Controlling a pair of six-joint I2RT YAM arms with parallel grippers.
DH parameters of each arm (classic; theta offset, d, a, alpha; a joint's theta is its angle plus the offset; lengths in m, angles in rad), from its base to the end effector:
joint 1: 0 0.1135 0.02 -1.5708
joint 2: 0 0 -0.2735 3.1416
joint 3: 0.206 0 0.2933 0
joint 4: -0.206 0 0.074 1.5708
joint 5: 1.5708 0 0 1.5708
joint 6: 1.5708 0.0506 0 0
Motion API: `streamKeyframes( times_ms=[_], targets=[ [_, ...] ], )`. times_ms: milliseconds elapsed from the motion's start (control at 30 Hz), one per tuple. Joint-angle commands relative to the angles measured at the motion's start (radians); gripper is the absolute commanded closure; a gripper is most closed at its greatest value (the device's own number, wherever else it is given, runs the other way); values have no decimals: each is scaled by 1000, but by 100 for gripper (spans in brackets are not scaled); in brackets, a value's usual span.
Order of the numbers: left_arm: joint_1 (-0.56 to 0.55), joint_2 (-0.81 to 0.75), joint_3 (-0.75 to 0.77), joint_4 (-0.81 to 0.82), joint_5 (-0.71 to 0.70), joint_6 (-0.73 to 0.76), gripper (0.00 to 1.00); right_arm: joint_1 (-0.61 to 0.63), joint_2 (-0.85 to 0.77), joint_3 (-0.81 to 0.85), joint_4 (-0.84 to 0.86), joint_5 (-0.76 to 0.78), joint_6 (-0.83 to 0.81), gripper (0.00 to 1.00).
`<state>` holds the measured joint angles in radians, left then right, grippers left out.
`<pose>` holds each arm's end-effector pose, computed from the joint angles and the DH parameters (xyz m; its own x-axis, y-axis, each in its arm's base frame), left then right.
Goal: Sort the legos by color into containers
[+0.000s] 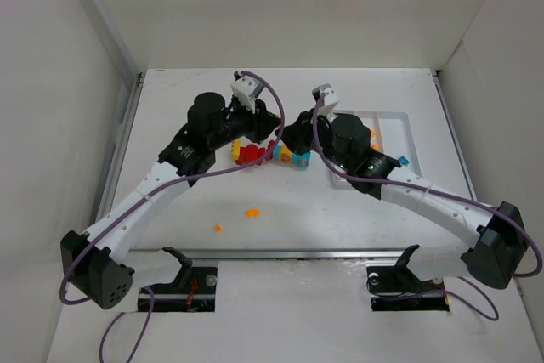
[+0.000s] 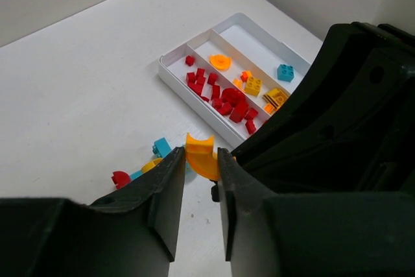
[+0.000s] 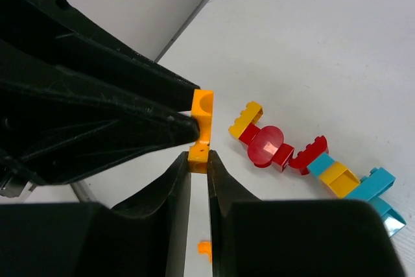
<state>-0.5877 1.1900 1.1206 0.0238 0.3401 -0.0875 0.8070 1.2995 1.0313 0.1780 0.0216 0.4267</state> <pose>0.2657 -0.1973 0.4018 -0.1077 -0.0272 -0.9938 0.7936 0.5997 -0.1024 0.2522 0.2618 0.3475 -0.3494 0.2334 -0.9074 -0.6180 0.6706 0.4104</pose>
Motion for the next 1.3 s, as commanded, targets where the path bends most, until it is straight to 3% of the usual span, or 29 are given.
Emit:
streamKeyframes(
  times_ms=[0, 67, 100, 200, 233, 333, 433, 467, 667, 733, 867, 1000, 1100, 1267],
  targets=[
    [-12, -32, -22, -2, 42, 17, 76, 8, -26, 27, 60, 46, 9, 100],
    [-12, -41, -31, -2, 53, 26, 66, 8, -45, 18, 60, 55, 9, 100],
    [-12, -41, -31, 8, 53, 26, 51, 8, -45, 18, 60, 55, 0, 100],
    [-12, -41, -41, 17, 53, 26, 25, 8, -57, -10, 60, 78, 0, 100],
    [-12, -41, -41, 18, 53, 26, 12, 8, -71, -10, 60, 98, 0, 100],
    [-12, -52, -41, 18, 43, 81, 0, 8, -94, -22, -9, 194, 0, 100],
    [-12, -78, -53, 7, 31, 193, 0, -31, -115, -31, -167, 349, -9, 100],
    [-12, -89, -67, 7, 31, 303, 0, -89, -115, -40, -202, 359, -9, 100],
    [-12, -142, -206, -162, 157, 796, 0, -395, -91, -73, -486, 220, -34, 100],
    [-12, -142, -251, -275, 197, 965, 8, -518, -45, -86, -529, 108, -78, 100],
    [-12, -106, -297, -450, 246, 1185, 18, -594, 35, -86, -580, 86, -107, 100],
    [-12, -34, -318, -528, 237, 1264, 24, -615, 124, -50, -603, 86, -120, 100],
    [-12, 31, -318, -547, 221, 1284, 24, -615, 184, -7, -627, 109, -129, 86],
    [-12, 51, -346, -547, 189, 1354, 16, -615, 215, 41, -660, 109, -151, 54]
  ],
)
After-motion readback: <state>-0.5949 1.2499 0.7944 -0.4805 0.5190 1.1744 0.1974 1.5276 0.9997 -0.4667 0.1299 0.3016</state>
